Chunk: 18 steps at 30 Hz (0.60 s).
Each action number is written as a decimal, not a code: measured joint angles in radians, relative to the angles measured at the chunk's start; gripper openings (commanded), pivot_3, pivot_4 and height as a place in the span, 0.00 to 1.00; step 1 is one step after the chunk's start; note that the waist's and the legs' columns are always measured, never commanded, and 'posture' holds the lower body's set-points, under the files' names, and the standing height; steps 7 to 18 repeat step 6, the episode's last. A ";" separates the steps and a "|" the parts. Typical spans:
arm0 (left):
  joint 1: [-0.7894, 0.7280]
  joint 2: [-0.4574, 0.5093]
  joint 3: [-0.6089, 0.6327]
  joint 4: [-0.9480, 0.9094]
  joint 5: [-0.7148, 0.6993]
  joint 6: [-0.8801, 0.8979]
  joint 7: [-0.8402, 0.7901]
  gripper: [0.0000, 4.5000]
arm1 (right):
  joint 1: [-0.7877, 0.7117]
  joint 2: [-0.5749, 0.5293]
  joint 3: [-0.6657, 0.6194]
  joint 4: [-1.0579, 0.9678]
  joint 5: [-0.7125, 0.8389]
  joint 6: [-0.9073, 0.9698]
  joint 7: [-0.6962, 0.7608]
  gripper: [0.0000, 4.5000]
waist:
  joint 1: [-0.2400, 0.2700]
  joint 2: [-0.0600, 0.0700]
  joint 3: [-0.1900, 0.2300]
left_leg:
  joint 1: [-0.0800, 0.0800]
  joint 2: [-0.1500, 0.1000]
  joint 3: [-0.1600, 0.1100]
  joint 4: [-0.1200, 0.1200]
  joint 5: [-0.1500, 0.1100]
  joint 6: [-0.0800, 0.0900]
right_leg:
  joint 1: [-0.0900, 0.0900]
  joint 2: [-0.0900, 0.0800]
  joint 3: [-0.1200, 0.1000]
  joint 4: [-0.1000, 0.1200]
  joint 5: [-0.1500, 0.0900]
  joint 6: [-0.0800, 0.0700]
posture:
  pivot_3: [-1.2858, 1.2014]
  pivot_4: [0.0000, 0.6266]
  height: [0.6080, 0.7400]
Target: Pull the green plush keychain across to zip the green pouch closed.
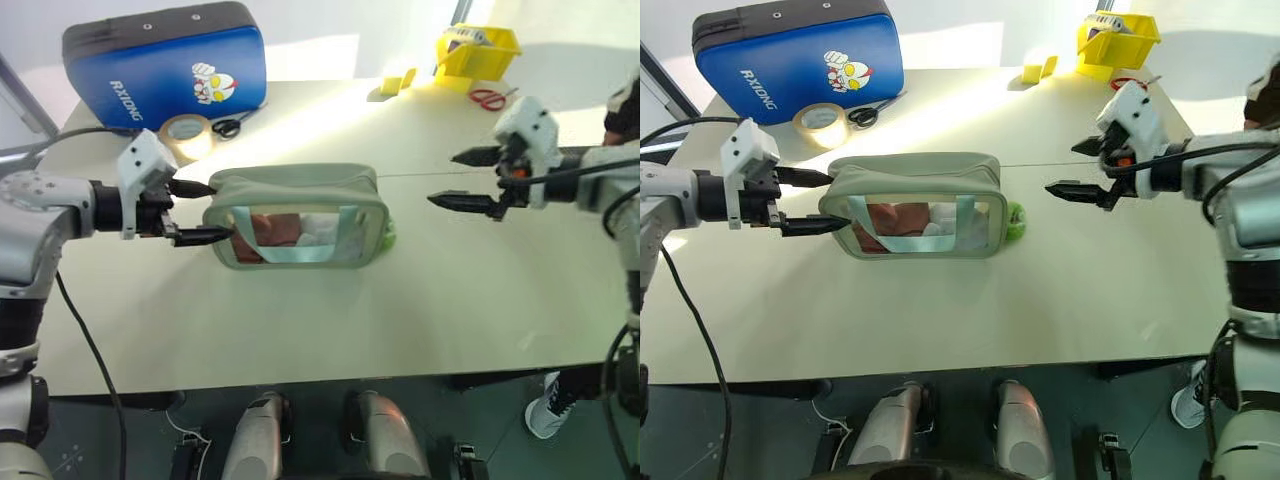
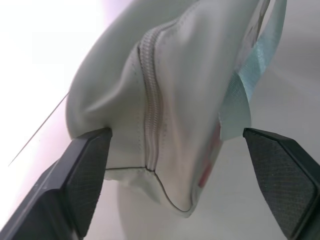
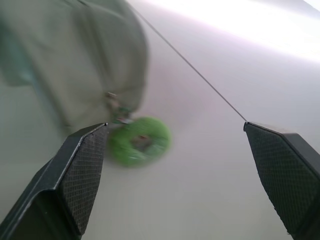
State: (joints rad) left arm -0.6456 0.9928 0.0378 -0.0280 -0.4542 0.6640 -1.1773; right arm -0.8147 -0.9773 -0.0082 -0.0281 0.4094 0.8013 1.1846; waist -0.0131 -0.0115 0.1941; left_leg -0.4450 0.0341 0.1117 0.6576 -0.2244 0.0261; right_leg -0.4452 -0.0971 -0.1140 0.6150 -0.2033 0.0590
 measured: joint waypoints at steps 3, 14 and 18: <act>-0.057 0.013 0.029 0.046 -0.006 0.012 0.010 0.99 | -0.045 -0.012 -0.001 -0.054 0.081 0.045 0.075 1.00 | 0.001 0.000 0.000 | 0.000 0.000 0.000 0.000 0.000 0.000 | 0.000 0.000 0.000 0.000 0.000 0.000 | 0.52 0.24 1.00; -0.138 0.030 0.097 0.111 -0.036 0.032 0.014 0.99 | -0.121 -0.010 -0.005 -0.079 0.130 0.088 0.079 1.00 | 0.002 0.000 0.000 | 0.000 0.000 0.000 0.001 -0.001 -0.001 | 0.000 -0.001 0.000 -0.001 0.000 0.000 | 0.52 0.24 1.00; -0.138 0.030 0.097 0.111 -0.036 0.032 0.014 0.99 | -0.121 -0.010 -0.005 -0.079 0.130 0.088 0.079 1.00 | 0.002 0.000 0.000 | 0.000 0.000 0.000 0.001 -0.001 -0.001 | 0.000 -0.001 0.000 -0.001 0.000 0.000 | 0.52 0.24 1.00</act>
